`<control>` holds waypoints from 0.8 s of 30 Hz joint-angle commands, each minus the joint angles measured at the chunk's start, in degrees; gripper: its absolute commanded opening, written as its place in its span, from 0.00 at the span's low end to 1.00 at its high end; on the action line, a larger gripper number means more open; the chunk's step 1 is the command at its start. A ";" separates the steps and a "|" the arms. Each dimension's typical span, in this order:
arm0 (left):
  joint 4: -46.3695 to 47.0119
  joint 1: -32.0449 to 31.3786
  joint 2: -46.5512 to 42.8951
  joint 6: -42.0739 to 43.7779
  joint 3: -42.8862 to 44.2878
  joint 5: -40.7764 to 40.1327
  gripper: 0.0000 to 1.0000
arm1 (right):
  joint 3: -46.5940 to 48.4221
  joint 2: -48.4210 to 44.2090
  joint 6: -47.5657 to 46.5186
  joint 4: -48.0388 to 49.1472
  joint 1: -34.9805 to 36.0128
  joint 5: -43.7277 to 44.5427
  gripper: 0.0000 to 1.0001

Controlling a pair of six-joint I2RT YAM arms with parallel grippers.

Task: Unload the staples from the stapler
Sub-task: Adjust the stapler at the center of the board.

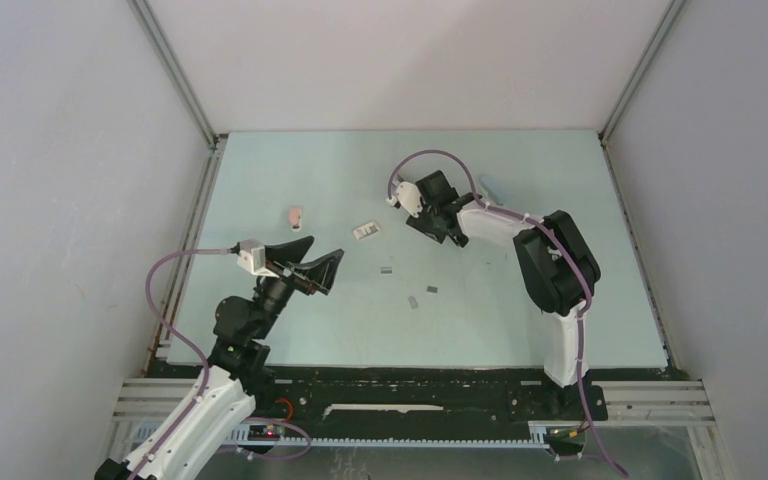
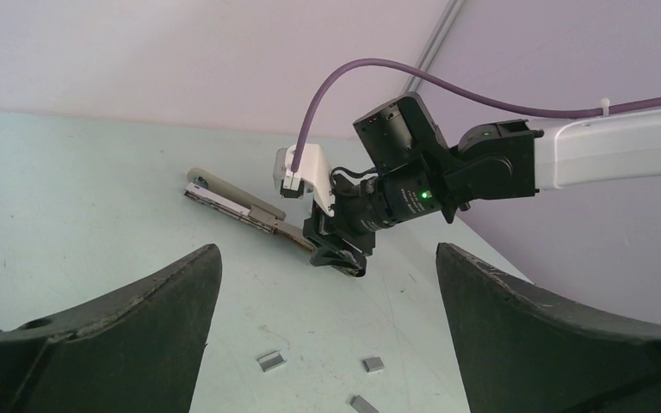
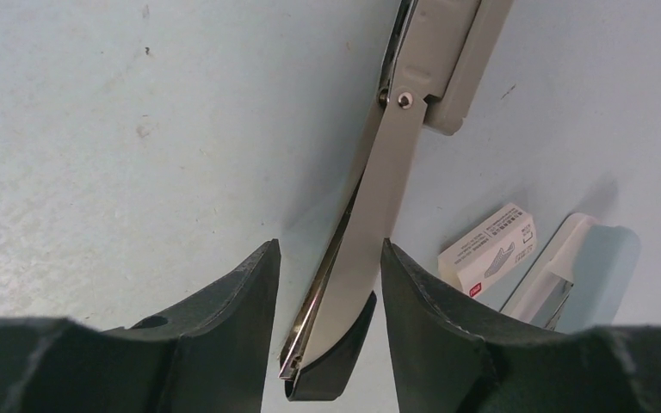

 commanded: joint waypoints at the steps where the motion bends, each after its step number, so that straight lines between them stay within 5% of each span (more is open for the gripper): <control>1: 0.95 0.24 -0.43 0.64 -1.44 -0.76 1.00 | 2.65 -0.11 -0.64 1.18 -0.68 0.71 0.55; 14: 0.78 0.29 -0.52 0.62 -1.52 -0.73 1.00 | 5.51 2.86 0.15 -0.96 -3.18 -2.00 0.46; 24: 0.78 0.30 -0.58 0.57 -1.42 -0.72 1.00 | 8.74 4.10 3.47 -6.59 -6.50 -10.57 0.10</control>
